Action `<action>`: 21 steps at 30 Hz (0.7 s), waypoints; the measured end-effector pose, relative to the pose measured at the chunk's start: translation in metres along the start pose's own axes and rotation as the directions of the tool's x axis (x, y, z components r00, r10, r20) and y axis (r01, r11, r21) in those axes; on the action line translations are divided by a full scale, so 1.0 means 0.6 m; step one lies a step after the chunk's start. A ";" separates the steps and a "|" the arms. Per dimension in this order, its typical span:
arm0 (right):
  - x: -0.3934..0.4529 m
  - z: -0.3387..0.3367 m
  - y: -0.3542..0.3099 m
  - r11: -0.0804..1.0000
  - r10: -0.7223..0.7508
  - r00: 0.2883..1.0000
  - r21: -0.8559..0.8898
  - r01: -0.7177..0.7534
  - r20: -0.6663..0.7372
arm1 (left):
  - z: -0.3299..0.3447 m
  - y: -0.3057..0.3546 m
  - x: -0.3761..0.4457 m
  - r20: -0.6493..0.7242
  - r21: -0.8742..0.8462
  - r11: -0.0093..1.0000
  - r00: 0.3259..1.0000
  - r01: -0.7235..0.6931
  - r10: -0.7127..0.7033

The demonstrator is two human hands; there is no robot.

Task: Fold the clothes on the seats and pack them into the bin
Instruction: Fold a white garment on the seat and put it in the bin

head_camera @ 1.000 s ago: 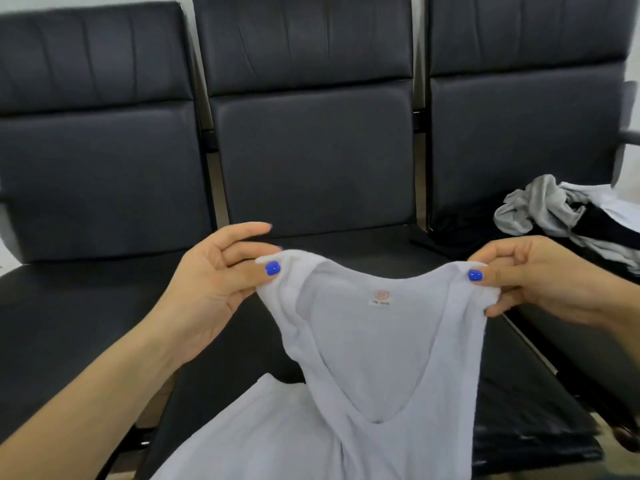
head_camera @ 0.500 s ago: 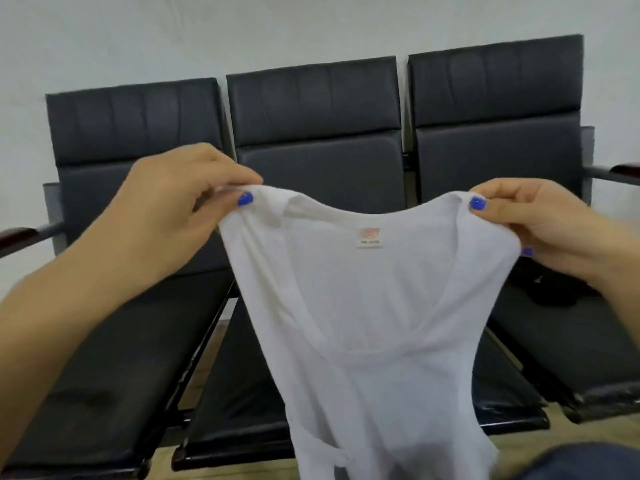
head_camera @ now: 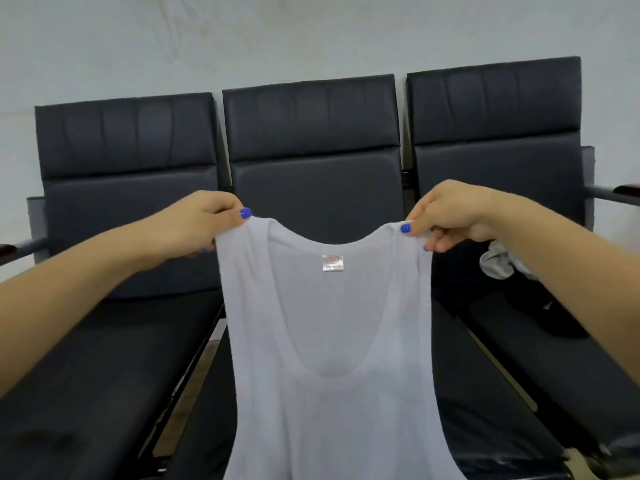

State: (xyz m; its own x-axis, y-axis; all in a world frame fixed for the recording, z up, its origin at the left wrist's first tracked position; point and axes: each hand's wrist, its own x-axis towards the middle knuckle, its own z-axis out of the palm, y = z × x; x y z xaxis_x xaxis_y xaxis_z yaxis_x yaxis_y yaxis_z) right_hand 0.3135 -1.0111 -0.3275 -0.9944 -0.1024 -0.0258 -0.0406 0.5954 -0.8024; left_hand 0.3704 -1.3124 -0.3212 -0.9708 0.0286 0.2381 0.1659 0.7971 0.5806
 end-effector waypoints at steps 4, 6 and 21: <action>0.100 0.043 0.000 0.974 0.110 0.994 0.196 -0.111 0.014 | 0.046 -0.035 0.096 0.000 -0.101 0.982 0.988 0.156 -0.157; 0.149 0.071 0.010 0.967 0.147 0.989 0.212 -0.145 0.007 | 0.070 -0.060 0.139 0.047 -0.303 0.899 0.947 0.317 -0.318; 0.513 0.296 0.155 0.989 0.081 0.885 -0.073 -0.128 -0.457 | 0.334 -0.281 0.419 -0.316 -0.265 0.944 0.907 0.197 -0.278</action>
State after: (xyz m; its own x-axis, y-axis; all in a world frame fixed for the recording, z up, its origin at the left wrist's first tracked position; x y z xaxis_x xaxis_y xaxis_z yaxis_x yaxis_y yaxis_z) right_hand 0.0207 -1.1287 -0.5159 -0.9285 0.3222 0.1848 0.0803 0.6600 -0.7469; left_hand 0.0634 -1.3188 -0.5153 -0.8718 -0.3868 0.3005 0.0109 0.5980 0.8014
